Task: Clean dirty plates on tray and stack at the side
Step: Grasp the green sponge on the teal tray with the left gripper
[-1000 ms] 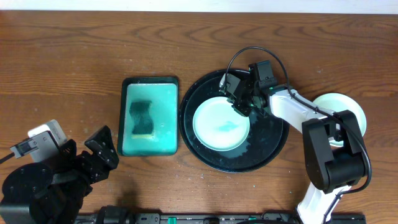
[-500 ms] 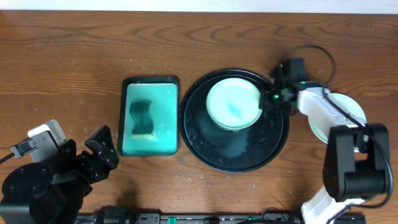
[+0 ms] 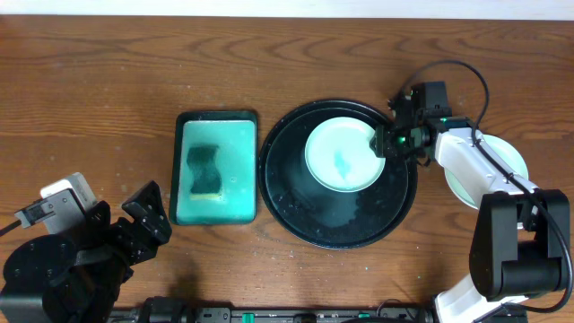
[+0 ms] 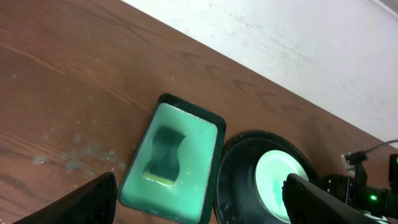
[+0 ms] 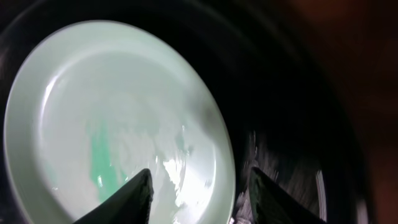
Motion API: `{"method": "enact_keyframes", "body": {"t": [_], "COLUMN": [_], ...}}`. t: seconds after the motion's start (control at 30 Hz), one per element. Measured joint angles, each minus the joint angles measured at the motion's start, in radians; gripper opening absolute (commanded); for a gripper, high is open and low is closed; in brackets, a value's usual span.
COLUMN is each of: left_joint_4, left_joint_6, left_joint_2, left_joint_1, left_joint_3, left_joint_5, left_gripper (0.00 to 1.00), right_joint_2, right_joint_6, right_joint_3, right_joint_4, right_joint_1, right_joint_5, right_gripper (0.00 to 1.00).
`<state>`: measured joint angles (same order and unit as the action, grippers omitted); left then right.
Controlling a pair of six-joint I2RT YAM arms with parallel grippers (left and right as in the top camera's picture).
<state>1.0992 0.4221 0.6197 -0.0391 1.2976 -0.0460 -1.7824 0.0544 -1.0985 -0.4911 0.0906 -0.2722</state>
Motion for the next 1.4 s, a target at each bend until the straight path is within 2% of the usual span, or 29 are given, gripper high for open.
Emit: {"method": "enact_keyframes", "body": {"t": [0.07, 0.2, 0.27, 0.33, 0.43, 0.53, 0.73, 0.83, 1.0, 1.07, 1.1, 1.17, 1.3, 1.33, 1.37, 1.4], "left_joint_4": [0.000, 0.000, 0.000, 0.000, 0.000, 0.002, 0.039, 0.072, 0.162, 0.191, 0.203, 0.217, 0.221, 0.220, 0.217, 0.210], "left_joint_6": [0.000, 0.000, 0.000, 0.000, 0.000, 0.000, 0.000, 0.000, 0.000, 0.000, 0.000, 0.000, 0.000, 0.000, -0.001, -0.002], "left_joint_2": [0.000, 0.000, 0.000, 0.000, 0.000, 0.000, 0.005, 0.029, 0.135, 0.184, 0.215, 0.282, 0.405, 0.441, 0.467, 0.501], "left_joint_1": [0.000, 0.000, 0.000, 0.000, 0.000, 0.000, 0.000, 0.000, 0.000, 0.000, 0.000, 0.000, 0.000, 0.000, 0.000, 0.000], "left_joint_3": [0.000, 0.000, 0.000, 0.000, 0.000, 0.000, -0.003, -0.005, -0.007, -0.008, -0.008, -0.009, -0.009, -0.009, -0.009, -0.009], "left_joint_5": [0.000, 0.000, 0.000, 0.000, 0.000, 0.000, 0.000, 0.000, 0.000, 0.000, 0.000, 0.000, 0.000, 0.000, -0.001, 0.000], "left_gripper": [0.85, 0.85, 0.85, 0.85, 0.85, 0.85, 0.85, 0.85, 0.84, 0.84, 0.84, 0.84, 0.81, 0.80, 0.77, 0.73], "right_joint_2": [0.000, -0.020, -0.060, -0.109, -0.130, -0.124, -0.052, 0.010, 0.072, 0.072, 0.072, 0.072, 0.072, 0.072, 0.072, 0.072], "right_joint_6": [-0.090, -0.165, -0.189, -0.208, -0.190, -0.116, 0.187, 0.296, 0.400, 0.418, 0.427, 0.426, 0.369, 0.344, 0.325, 0.306], "right_joint_3": [0.000, 0.000, 0.000, 0.000, -0.008, -0.013, 0.001, 0.005, 0.004, 0.005, 0.005, 0.005, 0.005, 0.005, 0.005, 0.005], "right_joint_4": [0.042, 0.076, 0.092, 0.091, 0.074, 0.021, -0.249, -0.274, -0.263, -0.263, -0.264, -0.263, -0.264, -0.264, -0.263, -0.259], "right_joint_1": [0.000, 0.000, 0.000, 0.000, -0.005, -0.004, 0.000, 0.005, 0.007, 0.007, 0.007, 0.007, 0.007, 0.007, 0.007, 0.007], "right_joint_5": [-0.002, -0.014, -0.020, -0.026, -0.049, -0.058, -0.066, -0.064, 0.002, 0.027, 0.040, 0.050, 0.065, 0.069, 0.072, 0.076], "right_gripper": [0.36, 0.32, 0.22, 0.02, 0.01, 0.01, 0.01, 0.01, 0.01, 0.09, 0.29, 0.35, 0.40, 0.50, 0.56, 0.57]}}
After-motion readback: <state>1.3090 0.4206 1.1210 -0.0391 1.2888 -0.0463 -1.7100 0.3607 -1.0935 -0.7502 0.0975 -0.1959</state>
